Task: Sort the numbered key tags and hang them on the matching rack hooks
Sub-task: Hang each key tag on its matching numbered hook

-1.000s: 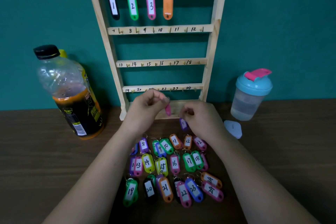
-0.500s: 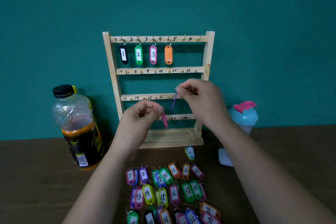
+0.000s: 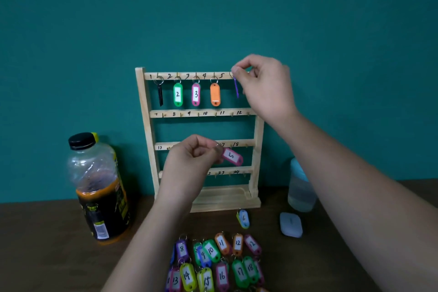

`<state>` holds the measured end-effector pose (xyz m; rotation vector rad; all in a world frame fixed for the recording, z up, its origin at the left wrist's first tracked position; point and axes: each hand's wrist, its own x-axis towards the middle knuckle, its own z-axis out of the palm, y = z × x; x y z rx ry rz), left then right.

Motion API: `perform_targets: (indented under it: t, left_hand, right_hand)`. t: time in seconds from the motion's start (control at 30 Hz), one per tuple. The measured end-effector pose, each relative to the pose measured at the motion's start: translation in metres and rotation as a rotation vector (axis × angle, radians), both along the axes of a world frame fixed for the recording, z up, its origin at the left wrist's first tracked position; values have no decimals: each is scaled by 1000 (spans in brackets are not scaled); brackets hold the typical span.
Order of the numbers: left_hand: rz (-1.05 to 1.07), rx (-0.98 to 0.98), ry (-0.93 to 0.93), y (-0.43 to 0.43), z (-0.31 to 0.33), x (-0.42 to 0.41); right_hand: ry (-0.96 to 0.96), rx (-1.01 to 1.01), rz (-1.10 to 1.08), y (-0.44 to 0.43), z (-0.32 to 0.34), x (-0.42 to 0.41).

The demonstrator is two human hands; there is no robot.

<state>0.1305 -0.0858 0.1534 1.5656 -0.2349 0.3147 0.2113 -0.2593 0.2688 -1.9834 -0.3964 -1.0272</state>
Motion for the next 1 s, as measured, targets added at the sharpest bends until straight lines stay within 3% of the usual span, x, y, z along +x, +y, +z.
perform_targets:
  t: [0.37, 0.53, 0.77, 1.0]
  left_hand:
    - [7, 159, -64, 12, 7, 0]
    - [6, 187, -68, 14, 7, 2]
    - [20, 266, -121, 14, 23, 9]
    - [103, 392, -246, 6, 70, 36]
  right_hand:
    - [162, -61, -41, 2, 15, 6]
    - [222, 50, -13, -1, 18, 12]
    - [236, -113, -92, -4, 14, 6]
    - [178, -94, -70, -2, 2, -5]
